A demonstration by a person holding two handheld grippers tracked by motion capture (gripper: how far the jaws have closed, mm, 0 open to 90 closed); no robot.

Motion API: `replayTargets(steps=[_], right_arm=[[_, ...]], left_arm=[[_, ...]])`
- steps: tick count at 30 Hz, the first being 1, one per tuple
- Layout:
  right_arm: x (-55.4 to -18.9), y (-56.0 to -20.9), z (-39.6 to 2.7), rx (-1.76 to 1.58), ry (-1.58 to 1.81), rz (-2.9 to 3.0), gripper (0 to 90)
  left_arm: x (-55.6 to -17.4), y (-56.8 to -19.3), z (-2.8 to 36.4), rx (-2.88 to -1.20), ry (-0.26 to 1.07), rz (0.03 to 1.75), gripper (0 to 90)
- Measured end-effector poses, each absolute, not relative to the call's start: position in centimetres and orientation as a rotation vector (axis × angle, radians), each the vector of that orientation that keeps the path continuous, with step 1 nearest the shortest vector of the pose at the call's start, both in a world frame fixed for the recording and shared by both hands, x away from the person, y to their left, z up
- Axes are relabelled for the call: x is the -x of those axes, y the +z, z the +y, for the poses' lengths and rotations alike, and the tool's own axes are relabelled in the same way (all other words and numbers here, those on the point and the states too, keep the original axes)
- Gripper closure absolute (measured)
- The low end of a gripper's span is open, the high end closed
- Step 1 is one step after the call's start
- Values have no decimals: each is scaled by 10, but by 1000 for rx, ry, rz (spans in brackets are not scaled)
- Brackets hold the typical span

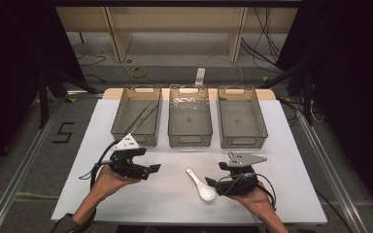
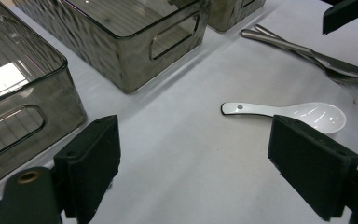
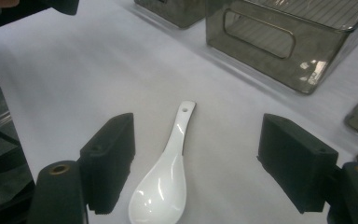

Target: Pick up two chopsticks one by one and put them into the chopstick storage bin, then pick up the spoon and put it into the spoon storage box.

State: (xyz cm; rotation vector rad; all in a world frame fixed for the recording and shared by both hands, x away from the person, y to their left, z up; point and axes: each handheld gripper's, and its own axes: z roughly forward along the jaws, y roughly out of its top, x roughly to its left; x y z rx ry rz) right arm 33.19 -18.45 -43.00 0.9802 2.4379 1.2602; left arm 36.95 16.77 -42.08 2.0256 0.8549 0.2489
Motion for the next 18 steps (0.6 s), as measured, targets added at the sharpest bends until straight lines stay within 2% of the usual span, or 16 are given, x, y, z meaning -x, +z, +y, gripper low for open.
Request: replayTargets(steps=[18], right_arm=[[-358, -433, -161, -995, 1151, 2573, 288]], left_arm=[[-362, -420, 173, -1975, 253, 874, 165]])
